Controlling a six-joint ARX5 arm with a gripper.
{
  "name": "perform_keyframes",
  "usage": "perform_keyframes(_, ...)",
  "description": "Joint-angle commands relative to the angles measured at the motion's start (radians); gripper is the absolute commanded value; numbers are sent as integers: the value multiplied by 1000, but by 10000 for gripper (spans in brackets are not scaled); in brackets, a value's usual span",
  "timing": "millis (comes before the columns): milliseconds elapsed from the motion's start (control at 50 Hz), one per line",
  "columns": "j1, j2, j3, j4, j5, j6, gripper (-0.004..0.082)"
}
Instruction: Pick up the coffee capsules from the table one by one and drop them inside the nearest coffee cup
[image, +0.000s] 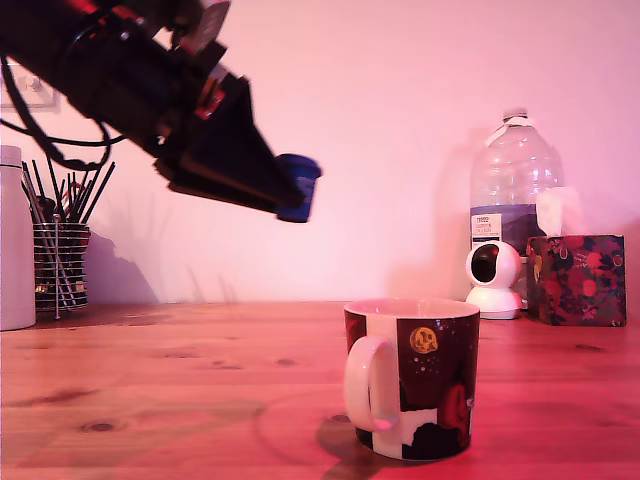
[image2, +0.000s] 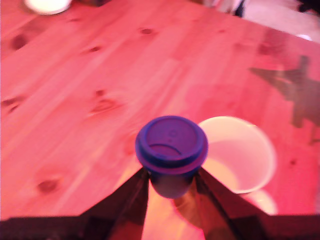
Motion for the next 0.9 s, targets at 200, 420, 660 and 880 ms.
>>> perform_keyframes(200, -65, -16, -24, 10, -5, -31, 203)
perform_keyframes(420, -111, -16, -24, 19, -27, -51, 203)
perform_keyframes(660, -165, -13, -24, 36, -50, -86, 203)
perform_keyframes(880, -207, 27, -24, 65, -79, -108, 203)
